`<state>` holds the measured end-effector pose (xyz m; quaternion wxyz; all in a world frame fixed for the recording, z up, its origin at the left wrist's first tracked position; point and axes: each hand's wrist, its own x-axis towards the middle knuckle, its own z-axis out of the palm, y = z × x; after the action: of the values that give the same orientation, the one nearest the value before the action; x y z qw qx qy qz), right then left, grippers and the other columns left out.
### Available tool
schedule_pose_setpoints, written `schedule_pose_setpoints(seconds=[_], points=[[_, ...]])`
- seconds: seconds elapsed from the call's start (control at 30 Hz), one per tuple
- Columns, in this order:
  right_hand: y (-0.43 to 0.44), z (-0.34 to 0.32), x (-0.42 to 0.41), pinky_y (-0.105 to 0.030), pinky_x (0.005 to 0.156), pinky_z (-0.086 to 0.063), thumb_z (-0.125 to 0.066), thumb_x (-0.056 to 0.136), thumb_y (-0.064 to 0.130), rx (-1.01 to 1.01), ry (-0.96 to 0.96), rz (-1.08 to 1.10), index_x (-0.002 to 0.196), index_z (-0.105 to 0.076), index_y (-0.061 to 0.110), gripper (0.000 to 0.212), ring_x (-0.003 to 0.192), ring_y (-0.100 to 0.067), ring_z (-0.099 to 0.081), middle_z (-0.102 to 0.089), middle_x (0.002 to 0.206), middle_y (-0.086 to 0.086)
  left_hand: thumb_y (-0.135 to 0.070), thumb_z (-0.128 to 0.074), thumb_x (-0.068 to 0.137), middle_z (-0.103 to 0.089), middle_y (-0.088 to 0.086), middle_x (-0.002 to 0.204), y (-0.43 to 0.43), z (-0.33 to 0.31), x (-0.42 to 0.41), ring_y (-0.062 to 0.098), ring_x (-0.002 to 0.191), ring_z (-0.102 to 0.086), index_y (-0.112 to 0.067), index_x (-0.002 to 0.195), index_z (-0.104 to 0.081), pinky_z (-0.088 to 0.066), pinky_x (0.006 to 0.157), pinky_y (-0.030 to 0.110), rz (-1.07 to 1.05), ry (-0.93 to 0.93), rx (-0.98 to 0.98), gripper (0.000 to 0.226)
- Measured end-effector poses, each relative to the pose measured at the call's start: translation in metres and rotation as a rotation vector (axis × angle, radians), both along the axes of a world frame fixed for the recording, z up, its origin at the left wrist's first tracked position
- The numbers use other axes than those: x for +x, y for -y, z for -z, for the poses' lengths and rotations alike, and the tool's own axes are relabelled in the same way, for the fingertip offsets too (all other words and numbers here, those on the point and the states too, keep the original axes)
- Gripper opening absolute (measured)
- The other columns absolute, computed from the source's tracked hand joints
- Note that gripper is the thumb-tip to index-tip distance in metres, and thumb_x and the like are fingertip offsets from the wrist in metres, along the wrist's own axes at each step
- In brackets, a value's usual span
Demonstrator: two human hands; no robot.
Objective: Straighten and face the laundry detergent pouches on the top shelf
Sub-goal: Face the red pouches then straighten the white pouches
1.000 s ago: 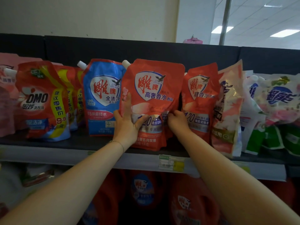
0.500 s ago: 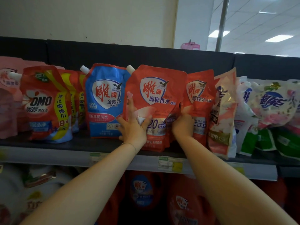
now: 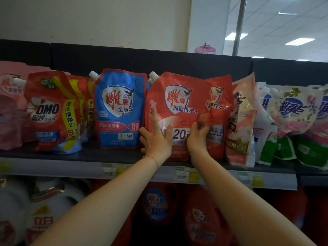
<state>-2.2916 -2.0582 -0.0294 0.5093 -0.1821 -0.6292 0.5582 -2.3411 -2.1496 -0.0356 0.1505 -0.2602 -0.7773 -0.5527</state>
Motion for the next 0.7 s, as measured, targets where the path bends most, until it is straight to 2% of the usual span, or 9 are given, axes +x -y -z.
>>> schedule_pose_setpoints(seconds=[0.1, 0.17, 0.27, 0.33, 0.4, 0.5, 0.6, 0.7], points=[[-0.003, 0.001, -0.006, -0.041, 0.096, -0.048, -0.033, 0.102, 0.036, -0.156, -0.024, -0.087, 0.121, -0.055, 0.018, 0.034, 0.107, -0.023, -0.061, -0.064, 0.116, -0.005, -0.056, -0.033, 0.096, -0.019, 0.016, 0.137, 0.001, 0.0, 0.001, 0.039, 0.123, -0.032, -0.059, 0.138, 0.018, -0.03, 0.096, 0.057, -0.004, 0.005, -0.001, 0.066], [-0.001, -0.001, -0.005, -0.043, 0.094, -0.05, -0.037, 0.103, 0.034, -0.272, -0.071, -0.151, 0.108, -0.062, 0.015, 0.032, 0.101, -0.025, -0.065, -0.069, 0.109, -0.009, -0.056, -0.032, 0.097, -0.018, 0.015, 0.139, -0.001, -0.001, 0.001, 0.039, 0.125, -0.03, -0.06, 0.138, 0.017, -0.029, 0.098, 0.059, -0.009, 0.013, 0.01, 0.064], [-0.006, 0.001, -0.005, -0.046, 0.092, -0.051, -0.038, 0.102, 0.028, -0.336, -0.027, -0.184, 0.103, -0.065, 0.014, 0.031, 0.098, -0.027, -0.066, -0.07, 0.105, -0.011, -0.054, -0.032, 0.097, -0.018, 0.016, 0.14, -0.002, 0.0, 0.0, 0.04, 0.125, -0.03, -0.06, 0.139, 0.014, -0.028, 0.098, 0.06, -0.021, 0.027, 0.031, 0.063], [-0.008, -0.002, 0.0, -0.044, 0.092, -0.051, -0.034, 0.102, 0.019, -0.176, 0.138, -0.176, 0.105, -0.063, 0.014, 0.03, 0.099, -0.028, -0.064, -0.068, 0.109, -0.011, -0.054, -0.033, 0.097, -0.019, 0.017, 0.14, -0.001, 0.0, -0.002, 0.041, 0.126, -0.03, -0.06, 0.14, 0.012, -0.028, 0.099, 0.06, -0.023, 0.045, 0.045, 0.063], [-0.013, -0.004, 0.009, -0.04, 0.093, -0.05, -0.033, 0.102, 0.016, 0.09, 0.284, -0.142, 0.109, -0.061, 0.016, 0.028, 0.103, -0.024, -0.061, -0.065, 0.114, -0.008, -0.054, -0.033, 0.097, -0.019, 0.017, 0.141, 0.0, -0.001, -0.004, 0.041, 0.126, -0.031, -0.06, 0.14, 0.011, -0.028, 0.099, 0.061, -0.024, 0.05, 0.051, 0.062], [-0.019, -0.006, 0.024, -0.03, 0.09, -0.046, -0.039, 0.101, 0.013, 0.385, 0.381, -0.091, 0.115, -0.059, 0.011, 0.025, 0.106, -0.018, -0.057, -0.063, 0.116, -0.005, -0.053, -0.034, 0.097, -0.018, 0.018, 0.144, 0.0, -0.001, -0.005, 0.041, 0.129, -0.03, -0.06, 0.141, 0.009, -0.026, 0.101, 0.063, -0.017, 0.061, 0.067, 0.061], [-0.024, -0.001, 0.029, -0.03, 0.09, -0.045, -0.043, 0.1, 0.013, 0.542, 0.417, -0.07, 0.118, -0.06, 0.011, 0.025, 0.107, -0.016, -0.055, -0.063, 0.118, -0.003, -0.052, -0.033, 0.098, -0.02, 0.017, 0.141, 0.0, 0.0, -0.005, 0.041, 0.127, -0.032, -0.06, 0.141, 0.008, -0.027, 0.1, 0.063, -0.017, 0.044, 0.082, 0.06], [-0.024, -0.003, 0.032, -0.027, 0.082, -0.045, -0.041, 0.1, 0.011, 0.596, 0.481, 0.027, 0.111, -0.061, 0.01, 0.023, 0.098, -0.016, -0.056, -0.063, 0.109, -0.002, -0.052, -0.032, 0.098, -0.019, 0.018, 0.142, 0.0, -0.001, -0.003, 0.042, 0.128, -0.031, -0.059, 0.141, 0.008, -0.027, 0.1, 0.062, -0.019, 0.036, 0.069, 0.06]])
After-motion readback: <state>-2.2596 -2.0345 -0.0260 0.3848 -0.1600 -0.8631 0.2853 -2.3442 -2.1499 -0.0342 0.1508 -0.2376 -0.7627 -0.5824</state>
